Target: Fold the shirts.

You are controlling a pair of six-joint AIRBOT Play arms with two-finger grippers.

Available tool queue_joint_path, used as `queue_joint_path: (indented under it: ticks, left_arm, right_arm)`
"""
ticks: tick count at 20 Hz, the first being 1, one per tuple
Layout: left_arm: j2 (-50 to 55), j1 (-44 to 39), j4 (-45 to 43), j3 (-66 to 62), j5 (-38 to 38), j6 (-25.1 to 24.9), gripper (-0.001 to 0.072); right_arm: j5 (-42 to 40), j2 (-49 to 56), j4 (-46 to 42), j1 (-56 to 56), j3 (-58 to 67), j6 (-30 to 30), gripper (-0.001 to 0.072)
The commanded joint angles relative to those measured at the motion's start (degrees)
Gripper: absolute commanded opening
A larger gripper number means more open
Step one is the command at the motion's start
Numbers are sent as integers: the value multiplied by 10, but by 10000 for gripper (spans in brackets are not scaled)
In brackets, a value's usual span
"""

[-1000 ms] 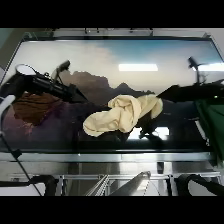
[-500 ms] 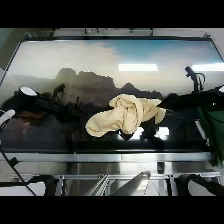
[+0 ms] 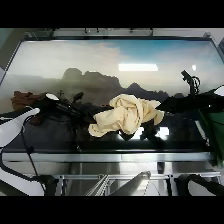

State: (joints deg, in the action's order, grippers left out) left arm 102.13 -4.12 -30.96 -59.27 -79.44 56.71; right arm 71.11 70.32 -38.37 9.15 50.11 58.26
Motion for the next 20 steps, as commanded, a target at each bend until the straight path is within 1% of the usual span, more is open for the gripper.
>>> queue_joint_path:
  ticks: [1,3,5,7,8,9,10,12,14,15,16,20]
  left_arm:
    - [-8,-14,54,-64,-87,-6,10]
    - [-58,3,129,-106,-135,-10,10]
    - [-130,23,228,-160,-169,-13,10]
    - [-210,47,324,-224,-172,-12,11]
    - [-249,62,367,-263,-172,-6,12]
    - [-282,79,390,-299,-169,6,18]
    - [-312,104,389,-340,-165,23,19]
    - [-355,167,369,-398,-159,54,20]
    - [-380,229,323,-413,-155,95,21]
    - [-384,247,309,-407,-161,113,21]
    - [-385,260,306,-390,-171,120,22]
    - [-354,276,304,-279,-200,120,22]
  right_arm:
    - [31,-10,1,8,11,0,16]
    - [63,-41,35,18,39,-17,16]
    - [76,-95,141,45,83,-59,16]
    - [74,-155,258,81,139,-101,16]
    - [68,-183,303,102,169,-116,16]
    - [52,-215,336,126,201,-130,16]
    - [24,-245,341,149,230,-135,16]
    - [-41,-295,313,192,273,-135,16]
    - [-60,-312,295,205,281,-122,16]
    - [-56,-305,295,200,281,-109,16]
    - [-50,-292,296,191,281,-109,16]
    - [-38,-220,289,150,281,-108,16]
